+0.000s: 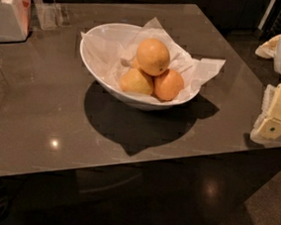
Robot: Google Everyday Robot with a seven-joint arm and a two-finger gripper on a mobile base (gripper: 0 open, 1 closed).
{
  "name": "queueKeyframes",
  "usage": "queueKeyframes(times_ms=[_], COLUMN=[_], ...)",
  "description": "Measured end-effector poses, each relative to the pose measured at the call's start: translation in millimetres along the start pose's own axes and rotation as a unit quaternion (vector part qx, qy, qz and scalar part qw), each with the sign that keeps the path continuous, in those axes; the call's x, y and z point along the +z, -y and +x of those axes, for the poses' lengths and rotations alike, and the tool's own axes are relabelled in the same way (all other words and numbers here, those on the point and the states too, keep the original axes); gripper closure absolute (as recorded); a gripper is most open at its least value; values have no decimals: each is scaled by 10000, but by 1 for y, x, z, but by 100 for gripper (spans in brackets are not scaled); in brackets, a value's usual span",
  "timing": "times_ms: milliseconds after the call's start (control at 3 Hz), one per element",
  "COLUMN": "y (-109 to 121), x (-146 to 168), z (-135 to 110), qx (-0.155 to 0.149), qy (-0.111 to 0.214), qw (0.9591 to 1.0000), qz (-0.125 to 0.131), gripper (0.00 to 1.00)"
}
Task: Pick orange from white bowl
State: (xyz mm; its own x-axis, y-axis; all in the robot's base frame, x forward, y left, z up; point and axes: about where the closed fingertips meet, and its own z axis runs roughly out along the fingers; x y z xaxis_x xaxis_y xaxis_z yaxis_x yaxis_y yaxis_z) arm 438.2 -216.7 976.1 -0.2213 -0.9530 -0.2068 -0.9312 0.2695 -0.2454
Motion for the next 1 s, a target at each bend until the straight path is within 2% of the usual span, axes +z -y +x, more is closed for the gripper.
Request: queueKeyframes(times_ms=[333, 667, 1000], y=[1, 16, 43], x=[-2, 2, 13], z=[-2, -11, -29], qx=[-40, -227, -504], qy=[65, 327, 731], qw=[10000, 9992, 9959], qz=[40, -22, -176], gripper=[0, 0, 0])
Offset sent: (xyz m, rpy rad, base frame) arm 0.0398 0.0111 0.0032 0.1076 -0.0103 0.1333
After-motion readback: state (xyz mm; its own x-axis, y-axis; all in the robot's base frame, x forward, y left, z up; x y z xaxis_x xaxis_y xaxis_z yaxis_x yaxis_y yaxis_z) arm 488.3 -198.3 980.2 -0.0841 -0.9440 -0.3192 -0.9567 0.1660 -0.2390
